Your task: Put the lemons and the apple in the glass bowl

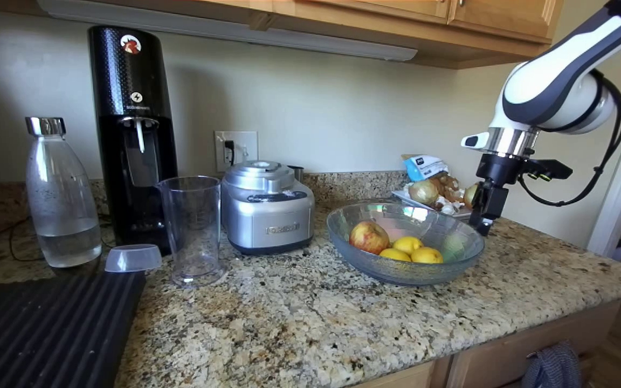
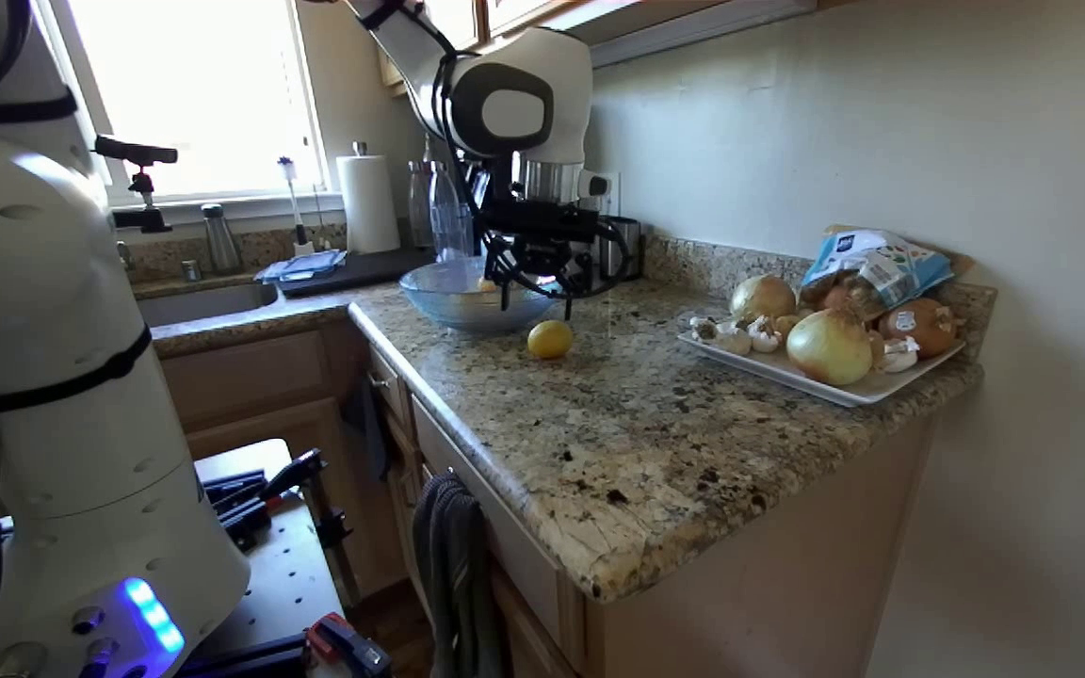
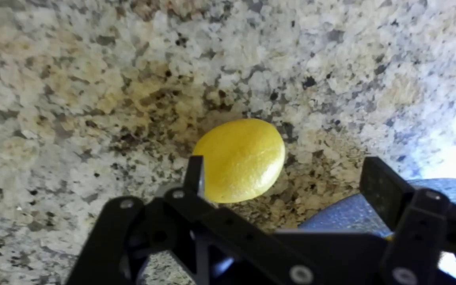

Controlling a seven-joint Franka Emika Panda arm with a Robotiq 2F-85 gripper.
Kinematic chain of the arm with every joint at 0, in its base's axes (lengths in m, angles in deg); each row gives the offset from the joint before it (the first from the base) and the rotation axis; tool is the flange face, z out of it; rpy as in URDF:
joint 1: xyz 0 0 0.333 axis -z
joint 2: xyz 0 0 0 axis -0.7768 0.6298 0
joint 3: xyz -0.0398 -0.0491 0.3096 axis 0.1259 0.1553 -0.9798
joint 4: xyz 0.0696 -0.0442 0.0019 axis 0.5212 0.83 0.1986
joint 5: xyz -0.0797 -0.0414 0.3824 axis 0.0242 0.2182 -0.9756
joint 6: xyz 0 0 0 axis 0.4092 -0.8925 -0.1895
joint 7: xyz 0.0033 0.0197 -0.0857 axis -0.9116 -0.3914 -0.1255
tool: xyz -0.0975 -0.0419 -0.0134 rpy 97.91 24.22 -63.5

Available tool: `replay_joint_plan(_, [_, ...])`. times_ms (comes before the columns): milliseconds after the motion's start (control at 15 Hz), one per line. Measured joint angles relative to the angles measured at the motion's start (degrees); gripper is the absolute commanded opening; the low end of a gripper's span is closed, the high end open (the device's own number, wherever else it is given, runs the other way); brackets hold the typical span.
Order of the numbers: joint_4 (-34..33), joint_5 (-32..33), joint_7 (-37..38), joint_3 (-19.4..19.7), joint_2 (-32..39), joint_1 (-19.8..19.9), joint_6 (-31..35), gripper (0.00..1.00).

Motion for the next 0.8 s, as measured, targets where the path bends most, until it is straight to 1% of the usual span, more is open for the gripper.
replay_joint_plan(133, [0.1,-2.1,-4.2,-0.6,0.3,-0.1,1.0,1.0])
replay_joint_plan(333, [0.4,-2.1,-8.6,-1.1,1.4,-0.1,3.8,1.0])
replay_joint_plan(533, [0.5,-1.9,-11.8,-1.3,3.1,-0.1,7.0,1.0])
replay_joint_plan(800, [0.6,-1.9,-14.6,-1.7,5.5,-0.1,9.5,1.0])
